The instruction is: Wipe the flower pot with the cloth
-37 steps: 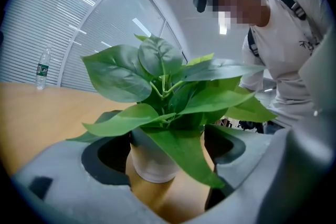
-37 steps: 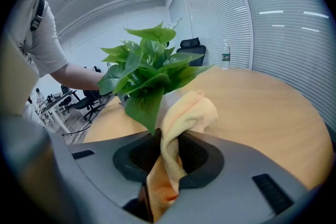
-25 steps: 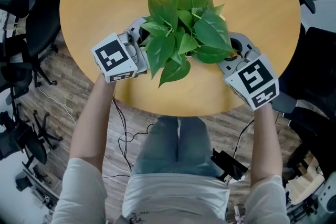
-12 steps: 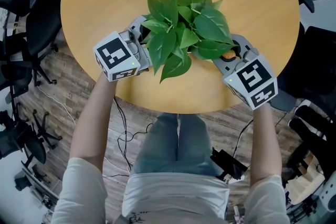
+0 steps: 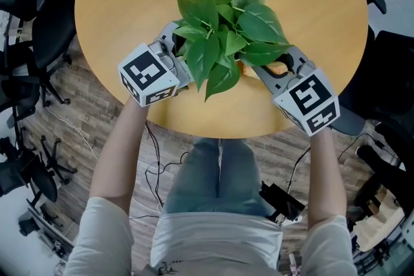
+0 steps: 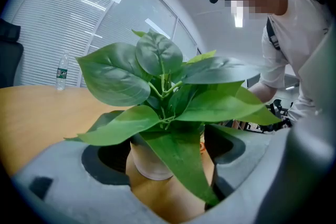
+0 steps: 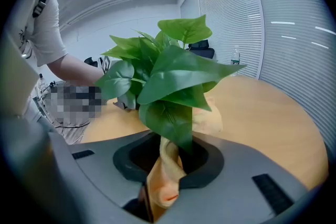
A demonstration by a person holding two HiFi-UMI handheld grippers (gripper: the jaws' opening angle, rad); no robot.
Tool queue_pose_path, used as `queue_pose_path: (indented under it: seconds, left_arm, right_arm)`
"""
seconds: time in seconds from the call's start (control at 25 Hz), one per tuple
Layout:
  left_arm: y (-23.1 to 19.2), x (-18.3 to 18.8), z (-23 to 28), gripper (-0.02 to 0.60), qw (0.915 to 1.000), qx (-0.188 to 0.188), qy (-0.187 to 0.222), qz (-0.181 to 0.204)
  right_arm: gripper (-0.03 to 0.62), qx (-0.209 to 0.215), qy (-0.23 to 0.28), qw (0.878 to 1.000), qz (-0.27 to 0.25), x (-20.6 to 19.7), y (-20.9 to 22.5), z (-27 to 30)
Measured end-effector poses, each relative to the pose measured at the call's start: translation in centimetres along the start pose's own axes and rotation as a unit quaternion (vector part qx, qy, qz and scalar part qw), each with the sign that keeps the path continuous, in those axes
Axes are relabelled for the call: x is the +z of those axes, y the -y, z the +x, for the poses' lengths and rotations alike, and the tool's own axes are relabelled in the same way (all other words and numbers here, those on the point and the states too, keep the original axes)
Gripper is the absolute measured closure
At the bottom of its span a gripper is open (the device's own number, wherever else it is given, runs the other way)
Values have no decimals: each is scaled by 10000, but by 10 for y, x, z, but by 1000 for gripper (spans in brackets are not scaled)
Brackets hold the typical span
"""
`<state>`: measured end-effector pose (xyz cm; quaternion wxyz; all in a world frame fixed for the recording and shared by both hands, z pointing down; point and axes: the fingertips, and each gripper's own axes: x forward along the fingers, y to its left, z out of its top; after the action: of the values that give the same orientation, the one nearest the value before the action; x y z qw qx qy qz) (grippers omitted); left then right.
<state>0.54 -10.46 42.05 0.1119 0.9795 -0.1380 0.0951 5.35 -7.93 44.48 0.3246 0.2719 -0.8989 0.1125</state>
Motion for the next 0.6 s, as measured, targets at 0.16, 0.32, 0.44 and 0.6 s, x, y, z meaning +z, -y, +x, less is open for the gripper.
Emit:
queue_pose_path:
  seconds: [0.16,0.32,0.44,0.6]
  left_arm:
    - [0,1,5,130,9994,335,35,-80]
    - [1,1,5,132,9973,712,91,-182]
    - [-1,2,6,132,9949,973,117,-247]
    - [-1,1,5,132,9915,1250,127,-325]
  right_arm:
    - [510,-29,0,10000,39,-2,3,-2]
    - [510,-19,5,9999,110,-2,0,-2]
    - [510,-4,15,9999,134,-2,-1,-2]
    - [510,17,9,9999,121,-4,-5,-1]
